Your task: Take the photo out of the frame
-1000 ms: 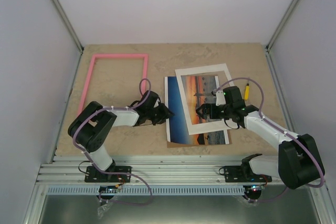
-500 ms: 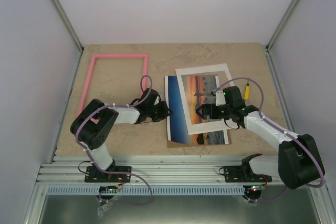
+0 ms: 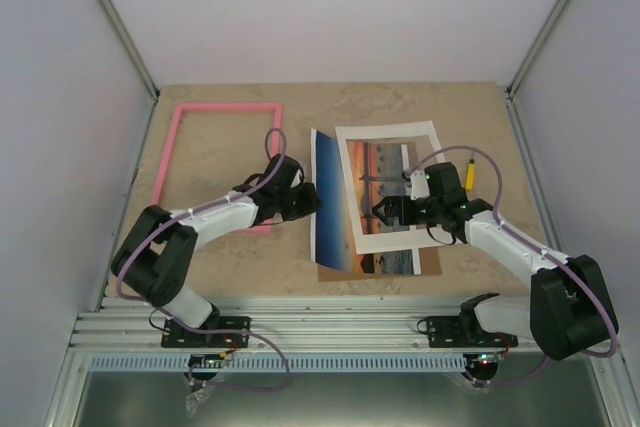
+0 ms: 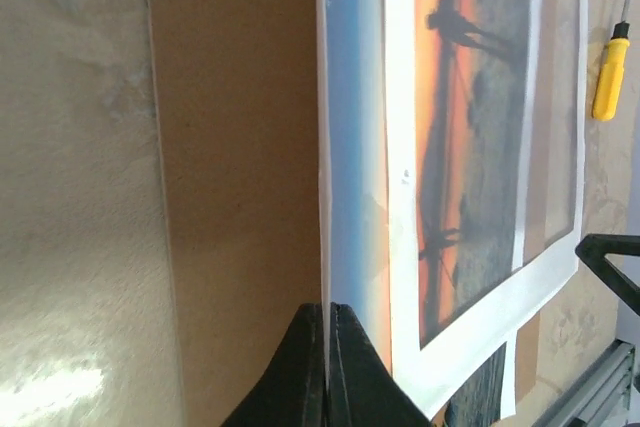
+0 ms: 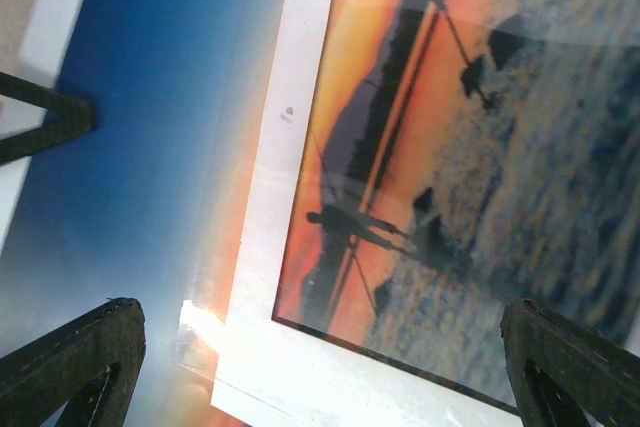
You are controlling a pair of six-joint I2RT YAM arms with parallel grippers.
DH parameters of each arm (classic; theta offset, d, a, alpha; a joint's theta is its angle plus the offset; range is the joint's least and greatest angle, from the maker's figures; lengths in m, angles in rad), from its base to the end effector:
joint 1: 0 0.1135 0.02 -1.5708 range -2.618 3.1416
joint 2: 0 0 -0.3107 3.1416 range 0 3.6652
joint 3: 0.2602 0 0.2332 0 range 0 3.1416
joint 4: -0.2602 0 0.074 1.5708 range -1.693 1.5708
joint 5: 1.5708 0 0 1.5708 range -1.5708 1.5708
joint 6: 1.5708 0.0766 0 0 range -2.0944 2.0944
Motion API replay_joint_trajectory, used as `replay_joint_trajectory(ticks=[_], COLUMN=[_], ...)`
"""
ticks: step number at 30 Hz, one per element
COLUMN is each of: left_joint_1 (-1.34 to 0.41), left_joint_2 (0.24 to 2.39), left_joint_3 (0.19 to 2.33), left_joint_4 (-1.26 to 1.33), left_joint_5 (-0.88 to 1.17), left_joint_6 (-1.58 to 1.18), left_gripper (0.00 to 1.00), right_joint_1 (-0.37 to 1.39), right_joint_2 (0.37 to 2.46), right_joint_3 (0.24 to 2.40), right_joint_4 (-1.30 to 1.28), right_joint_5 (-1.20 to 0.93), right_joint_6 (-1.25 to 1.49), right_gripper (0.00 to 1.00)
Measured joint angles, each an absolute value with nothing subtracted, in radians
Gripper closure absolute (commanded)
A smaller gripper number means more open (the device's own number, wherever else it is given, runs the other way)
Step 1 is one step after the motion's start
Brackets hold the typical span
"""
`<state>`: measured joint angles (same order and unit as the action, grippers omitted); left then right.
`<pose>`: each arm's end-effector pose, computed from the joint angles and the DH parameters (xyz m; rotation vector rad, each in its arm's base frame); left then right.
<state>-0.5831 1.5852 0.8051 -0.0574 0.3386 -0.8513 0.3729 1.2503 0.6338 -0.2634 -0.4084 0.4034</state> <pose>0.2571 -0.2001 0.1997 -0.1802 2.6242 -1.0006 0.2056 0.1131 0.2158 -0.1498 2.5312 0.8291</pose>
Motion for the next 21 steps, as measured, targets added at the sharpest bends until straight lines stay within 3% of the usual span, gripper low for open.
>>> replay_joint_trajectory(ticks=[21], left_joint_1=[-0.58], left_joint_2=[1.255], left_joint_3=[1.124], left_joint_4=[-0.826], left_joint_5=[-0.14], left_joint_6=[-0.568], left_gripper=[1.0], right_joint_1=[0.374], right_joint_2=[1.296], right_joint_3=[0.746], right_joint_4=[-0.27], right_joint_5=[-0.415], right_joint_6=[0.337], right_gripper=[0.02])
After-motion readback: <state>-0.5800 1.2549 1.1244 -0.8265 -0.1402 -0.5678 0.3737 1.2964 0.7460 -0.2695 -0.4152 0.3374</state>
